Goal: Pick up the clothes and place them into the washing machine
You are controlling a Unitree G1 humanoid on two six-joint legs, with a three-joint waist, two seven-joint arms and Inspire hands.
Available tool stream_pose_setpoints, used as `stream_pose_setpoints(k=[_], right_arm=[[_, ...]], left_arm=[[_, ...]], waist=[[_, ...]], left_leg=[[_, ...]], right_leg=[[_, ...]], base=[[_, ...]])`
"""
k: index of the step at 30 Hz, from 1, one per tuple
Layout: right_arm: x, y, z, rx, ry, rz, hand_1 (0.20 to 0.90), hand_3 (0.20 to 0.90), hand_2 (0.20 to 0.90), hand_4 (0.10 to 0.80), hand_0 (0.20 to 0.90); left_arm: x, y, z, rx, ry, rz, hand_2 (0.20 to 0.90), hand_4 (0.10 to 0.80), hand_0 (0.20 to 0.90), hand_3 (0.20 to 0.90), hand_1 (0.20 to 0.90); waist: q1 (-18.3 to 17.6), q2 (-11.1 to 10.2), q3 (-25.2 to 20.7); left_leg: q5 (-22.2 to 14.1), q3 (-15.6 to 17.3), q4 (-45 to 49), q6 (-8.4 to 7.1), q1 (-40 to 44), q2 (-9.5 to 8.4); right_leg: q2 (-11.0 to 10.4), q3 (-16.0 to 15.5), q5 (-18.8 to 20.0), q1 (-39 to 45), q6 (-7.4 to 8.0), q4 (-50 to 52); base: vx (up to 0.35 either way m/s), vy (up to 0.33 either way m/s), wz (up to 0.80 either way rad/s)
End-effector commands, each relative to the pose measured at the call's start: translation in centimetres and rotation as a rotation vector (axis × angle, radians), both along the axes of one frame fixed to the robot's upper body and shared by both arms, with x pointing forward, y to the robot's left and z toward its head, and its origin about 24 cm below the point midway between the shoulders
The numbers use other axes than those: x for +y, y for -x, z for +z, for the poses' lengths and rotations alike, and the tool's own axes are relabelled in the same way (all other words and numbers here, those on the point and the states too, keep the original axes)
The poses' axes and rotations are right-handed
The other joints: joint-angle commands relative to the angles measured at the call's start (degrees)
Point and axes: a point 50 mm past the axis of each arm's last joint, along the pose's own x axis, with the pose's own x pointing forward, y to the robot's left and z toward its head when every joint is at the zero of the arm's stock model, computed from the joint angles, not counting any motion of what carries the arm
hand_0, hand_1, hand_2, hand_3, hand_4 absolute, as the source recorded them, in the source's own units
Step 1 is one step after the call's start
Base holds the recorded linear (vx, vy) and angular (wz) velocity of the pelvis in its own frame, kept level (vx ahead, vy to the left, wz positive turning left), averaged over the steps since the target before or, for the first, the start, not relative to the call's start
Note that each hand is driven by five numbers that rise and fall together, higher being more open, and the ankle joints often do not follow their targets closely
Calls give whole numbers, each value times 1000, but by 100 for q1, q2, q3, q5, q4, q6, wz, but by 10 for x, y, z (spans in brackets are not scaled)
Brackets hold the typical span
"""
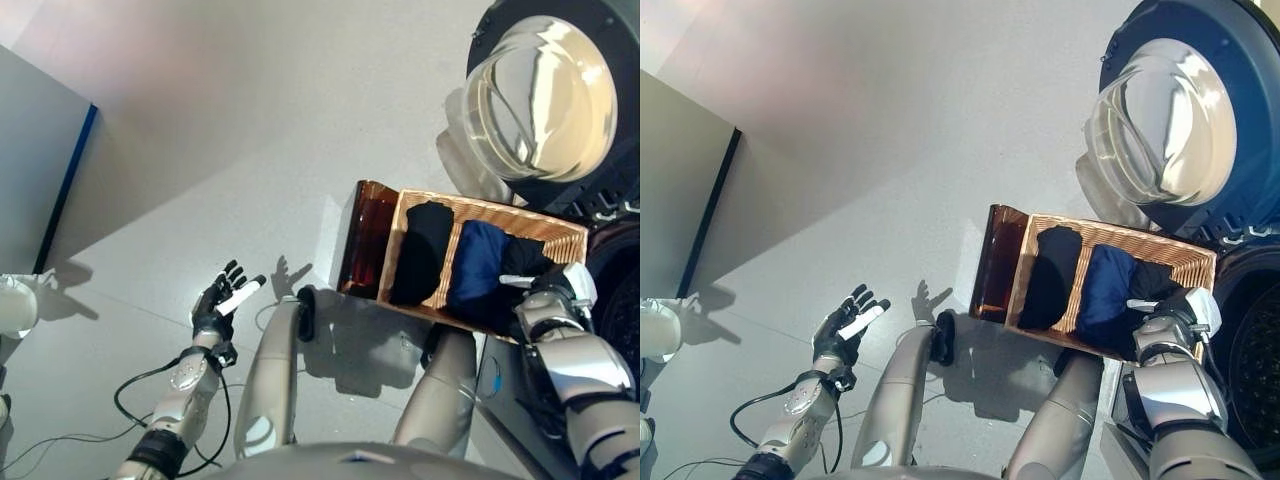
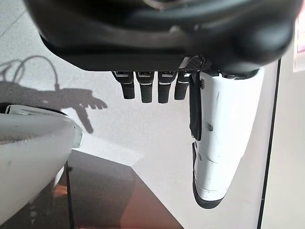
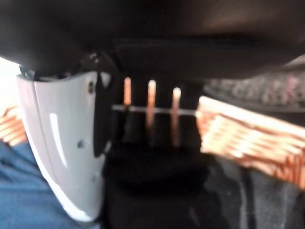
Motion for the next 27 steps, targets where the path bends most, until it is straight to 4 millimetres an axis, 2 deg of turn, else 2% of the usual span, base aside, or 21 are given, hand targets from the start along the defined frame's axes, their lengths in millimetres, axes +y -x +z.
stream_pose_setpoints(k=[1, 3, 5, 7, 10, 11, 12, 13, 16, 17, 18, 19, 22, 24, 27], right_arm=[[-4, 5, -1, 25, -10, -51, 200, 200, 200, 300, 200], [-6, 1, 6, -40, -22, -77, 200, 200, 200, 300, 200], [-6, -8, 16, -252, -107, -157, 200, 200, 200, 300, 200], [-5, -9, 17, -294, -129, -170, 200, 200, 200, 300, 200], [-8, -15, 32, -576, -239, -280, 200, 200, 200, 300, 200], [-6, -15, 33, -774, -370, -371, 200, 200, 200, 300, 200], [-6, -15, 32, -774, -371, -372, 200, 200, 200, 300, 200], [-7, -13, 32, -897, -458, -455, 200, 200, 200, 300, 200], [10, -7, 11, -1294, -831, -717, 200, 200, 200, 300, 200], [23, -5, -2, -1367, -940, -759, 200, 200, 200, 300, 200], [40, -1, -19, -1488, -1087, -875, 200, 200, 200, 300, 200], [40, 1, -21, -1491, -1091, -877, 200, 200, 200, 300, 200], [53, -2, -23, -1643, -1195, -933, 200, 200, 200, 300, 200], [55, -7, -16, -1730, -1214, -947, 200, 200, 200, 300, 200], [50, -5, -15, -1815, -1201, -1056, 200, 200, 200, 300, 200]], left_arm=[[23, -16, 33, -165, -58, 47, 900, 800, 900, 900, 900], [25, -16, 33, -165, -62, 57, 900, 800, 900, 900, 900], [28, -16, 31, -160, -61, 86, 900, 800, 900, 900, 900], [29, -16, 31, -159, -63, 96, 900, 800, 900, 900, 900], [33, -15, 28, -153, -50, 144, 900, 800, 900, 900, 900], [33, -15, 30, -166, -34, 164, 900, 800, 900, 900, 900], [33, -15, 30, -165, -35, 163, 900, 800, 900, 900, 900], [33, -15, 31, -172, -33, 166, 900, 800, 900, 900, 900], [28, -15, 29, -166, 16, 176, 900, 800, 900, 900, 900], [26, -14, 26, -147, 32, 175, 900, 800, 900, 900, 900], [19, -13, 20, -122, 74, 175, 900, 800, 900, 900, 900], [20, -12, 20, -120, 73, 175, 900, 800, 900, 900, 900], [16, -7, 12, -91, 130, 204, 900, 800, 900, 900, 900], [14, -6, 12, -96, 148, 212, 900, 800, 900, 900, 900], [11, -6, 12, -97, 149, 206, 900, 800, 900, 900, 900]], waist=[[95, 62, 164], [79, 46, 169], [-3, 6, 178], [-22, -13, 186], [-152, -84, 191], [-258, -121, 192], [-252, -126, 191], [-294, -134, 184], [-400, -162, 172], [-424, -183, 156], [-492, -153, 148], [-488, -164, 137], [-546, -106, 140], [-550, -68, 154], [-519, -16, 160]], left_leg=[[125, -453, -277, -439, 263, 382], [178, -439, -407, -456, 344, 403], [297, -377, -723, -479, 534, 439], [328, -349, -819, -482, 600, 450], [436, -264, -1132, -515, 802, 472], [463, -265, -1206, -543, 858, 491], [463, -265, -1210, -543, 868, 491], [453, -267, -1204, -553, 875, 491], [381, -295, -1136, -581, 874, 511], [359, -297, -1100, -597, 863, 528], [336, -299, -1086, -625, 856, 531], [332, -303, -1080, -627, 853, 531], [343, -277, -1103, -648, 860, 551], [364, -251, -1129, -651, 871, 546], [363, -232, -1139, -647, 885, 545]], right_leg=[[-135, 390, 828, 315, 59, -720], [-109, 379, 873, 371, 62, -829], [-38, 356, 984, 499, 73, -1081], [-16, 342, 1024, 552, 79, -1168], [40, 308, 1131, 683, 114, -1447], [56, 300, 1132, 747, 132, -1523], [56, 298, 1132, 757, 132, -1527], [58, 287, 1112, 774, 133, -1526], [75, 289, 1023, 778, 123, -1479], [82, 293, 992, 771, 119, -1449], [86, 296, 948, 765, 116, -1416], [85, 293, 942, 765, 116, -1410], [89, 306, 941, 758, 121, -1406], [97, 324, 946, 744, 121, -1402], [95, 337, 907, 741, 117, -1373]], base=[[0, 0, 0], [0, 0, 0], [6, 3, -2], [11, -1, -12], [23, -7, -18], [25, -15, -20], [28, -22, -13], [18, -16, -11], [26, -17, -9], [34, -11, -8], [25, -12, -10], [26, -4, -4], [15, 3, -4], [0, 0, 0], [0, 0, 0]])
